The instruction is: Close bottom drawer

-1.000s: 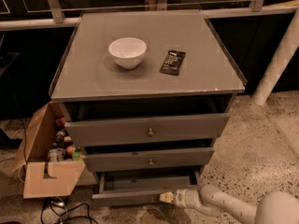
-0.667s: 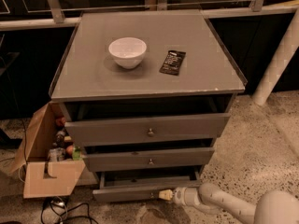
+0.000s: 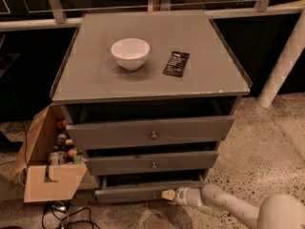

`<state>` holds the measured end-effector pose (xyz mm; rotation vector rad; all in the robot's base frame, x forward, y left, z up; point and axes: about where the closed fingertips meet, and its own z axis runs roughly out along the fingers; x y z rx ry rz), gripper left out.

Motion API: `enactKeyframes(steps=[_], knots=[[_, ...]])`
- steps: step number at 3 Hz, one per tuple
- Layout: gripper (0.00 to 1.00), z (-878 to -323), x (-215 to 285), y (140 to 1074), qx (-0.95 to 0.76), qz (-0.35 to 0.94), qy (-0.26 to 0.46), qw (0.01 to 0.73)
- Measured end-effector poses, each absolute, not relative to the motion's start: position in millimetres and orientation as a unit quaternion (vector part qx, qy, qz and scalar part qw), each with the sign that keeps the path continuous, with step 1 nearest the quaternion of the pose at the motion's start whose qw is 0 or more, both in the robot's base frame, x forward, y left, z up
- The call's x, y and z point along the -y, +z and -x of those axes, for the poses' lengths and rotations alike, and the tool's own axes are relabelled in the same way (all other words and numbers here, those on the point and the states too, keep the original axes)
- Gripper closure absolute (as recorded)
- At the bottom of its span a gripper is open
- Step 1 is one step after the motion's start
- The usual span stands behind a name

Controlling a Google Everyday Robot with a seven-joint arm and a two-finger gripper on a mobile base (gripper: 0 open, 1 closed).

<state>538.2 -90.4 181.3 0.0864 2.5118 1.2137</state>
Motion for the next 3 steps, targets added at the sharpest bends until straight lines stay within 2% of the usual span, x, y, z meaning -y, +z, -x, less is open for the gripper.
enactKeyframes(steps=[3], knots=[[1.00, -562.5, 88.6, 181.7, -0.883, -0.039, 0.427, 0.190]])
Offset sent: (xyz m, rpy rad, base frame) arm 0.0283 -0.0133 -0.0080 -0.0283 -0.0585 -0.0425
